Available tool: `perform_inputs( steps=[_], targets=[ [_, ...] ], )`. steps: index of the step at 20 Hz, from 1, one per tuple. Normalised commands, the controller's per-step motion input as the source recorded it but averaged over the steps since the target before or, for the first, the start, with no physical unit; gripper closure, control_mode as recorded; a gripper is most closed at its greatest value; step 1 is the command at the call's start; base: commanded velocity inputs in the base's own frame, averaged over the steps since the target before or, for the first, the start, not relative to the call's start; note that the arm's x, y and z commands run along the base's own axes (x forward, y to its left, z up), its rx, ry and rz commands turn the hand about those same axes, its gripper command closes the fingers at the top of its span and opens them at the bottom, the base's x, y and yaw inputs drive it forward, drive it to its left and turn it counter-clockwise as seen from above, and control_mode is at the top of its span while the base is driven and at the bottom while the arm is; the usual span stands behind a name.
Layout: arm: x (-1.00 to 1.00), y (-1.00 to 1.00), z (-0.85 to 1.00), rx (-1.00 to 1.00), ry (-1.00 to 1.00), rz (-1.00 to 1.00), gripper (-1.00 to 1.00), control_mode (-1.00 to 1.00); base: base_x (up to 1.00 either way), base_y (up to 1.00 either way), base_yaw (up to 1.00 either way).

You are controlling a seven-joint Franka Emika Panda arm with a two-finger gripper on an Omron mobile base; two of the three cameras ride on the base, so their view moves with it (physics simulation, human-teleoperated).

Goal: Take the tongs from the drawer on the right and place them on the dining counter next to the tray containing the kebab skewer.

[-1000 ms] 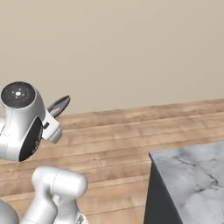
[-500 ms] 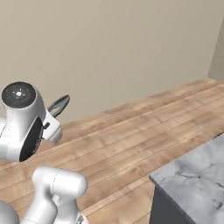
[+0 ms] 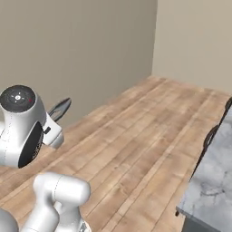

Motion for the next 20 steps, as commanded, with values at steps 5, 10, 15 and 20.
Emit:
perform_inputs(
  steps=[5,10,15,20],
  targets=[
    [0.00,0.00,0.00,0.00,0.00,0.00,1.00,1.00,1.00,0.46,-0.63],
    [0.00,0.00,0.00,0.00,0.00,0.00,1.00,1.00,1.00,0.47,-0.64],
    [0.00,0.00,0.00,0.00,0.00,0.00,1.00,1.00,1.00,0.68,-0.71],
    [0.00,0.00,0.00,0.00,0.00,0.00,1.00,1.00,1.00,0.84,-0.76]
  ],
)
